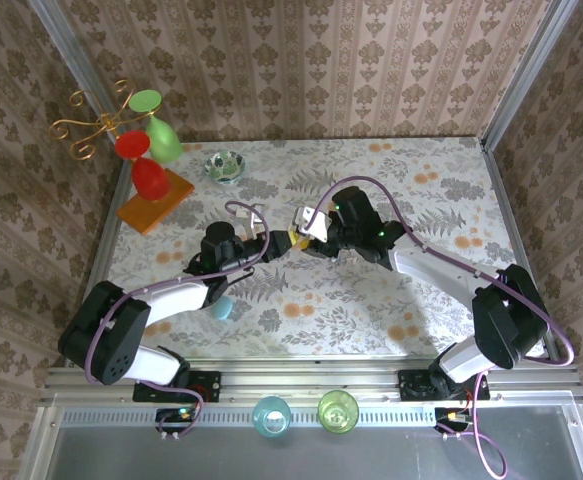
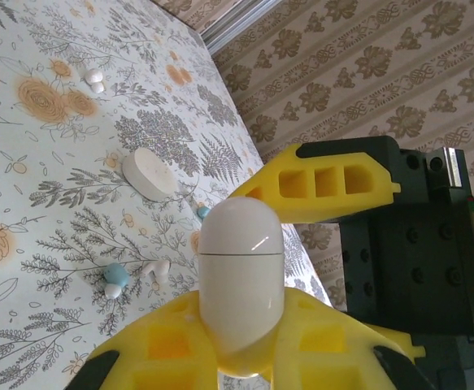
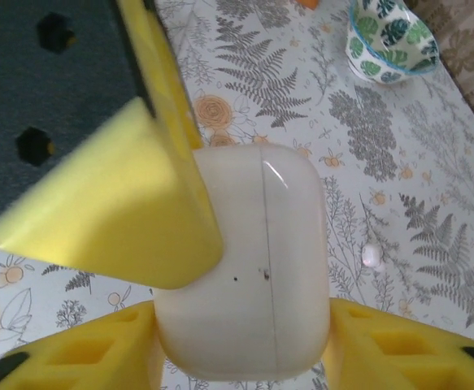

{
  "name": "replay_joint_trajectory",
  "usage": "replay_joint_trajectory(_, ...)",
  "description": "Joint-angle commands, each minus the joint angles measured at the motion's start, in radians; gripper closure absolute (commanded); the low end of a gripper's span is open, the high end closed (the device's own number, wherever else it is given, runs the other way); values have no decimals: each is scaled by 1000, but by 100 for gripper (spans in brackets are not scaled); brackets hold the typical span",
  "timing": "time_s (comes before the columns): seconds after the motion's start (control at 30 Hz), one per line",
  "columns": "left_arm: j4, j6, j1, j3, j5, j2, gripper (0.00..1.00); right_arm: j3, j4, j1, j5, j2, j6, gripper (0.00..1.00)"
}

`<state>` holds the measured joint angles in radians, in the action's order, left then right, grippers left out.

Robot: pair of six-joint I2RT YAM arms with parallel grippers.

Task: Insert wireless bluetooth earbuds into charging case

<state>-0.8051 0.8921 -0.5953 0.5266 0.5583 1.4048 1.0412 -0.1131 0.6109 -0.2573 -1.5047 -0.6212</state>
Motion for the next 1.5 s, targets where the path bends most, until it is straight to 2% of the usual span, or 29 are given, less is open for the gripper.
replay_joint_trajectory(0.0, -83, -107, 3, -13, 64, -28, 98, -29, 27, -12, -83, 55, 26, 37)
replay_joint_trajectory(0.13, -157, -262, 29, -41, 146, -73, 100, -56, 67, -80, -295, 105, 134, 27)
replay_joint_trajectory(0.23, -152, -406, 38, -39, 178, -126, 100, -76, 116, -146, -493, 157, 248, 24)
replay_joint_trajectory(0.4, -213, -591, 47, -55, 240, -171, 100, -106, 229, -208, -667, 193, 435, 23)
replay_joint_trajectory(0.6, -321, -567, 49, -35, 322, -151, 100, -98, 306, -212, -812, 169, 543, 27)
replay_joint_trajectory(0.73, -385, -529, 46, -34, 318, -125, 100, -77, 318, -205, -833, 141, 579, 45)
replay_joint_trajectory(0.87, -424, -499, 40, -31, 315, -101, 100, -61, 313, -194, -837, 124, 582, 55)
replay_joint_trajectory(1.07, -427, -494, 35, -26, 315, -86, 100, -59, 308, -186, -836, 121, 578, 74)
replay_joint_trajectory(1.2, -399, -477, 35, -20, 317, -83, 98, -53, 261, -188, -832, 126, 548, 80)
replay_joint_trajectory(1.47, -309, -487, 46, -8, 347, -103, 64, -33, 124, -189, -767, 153, 445, 83)
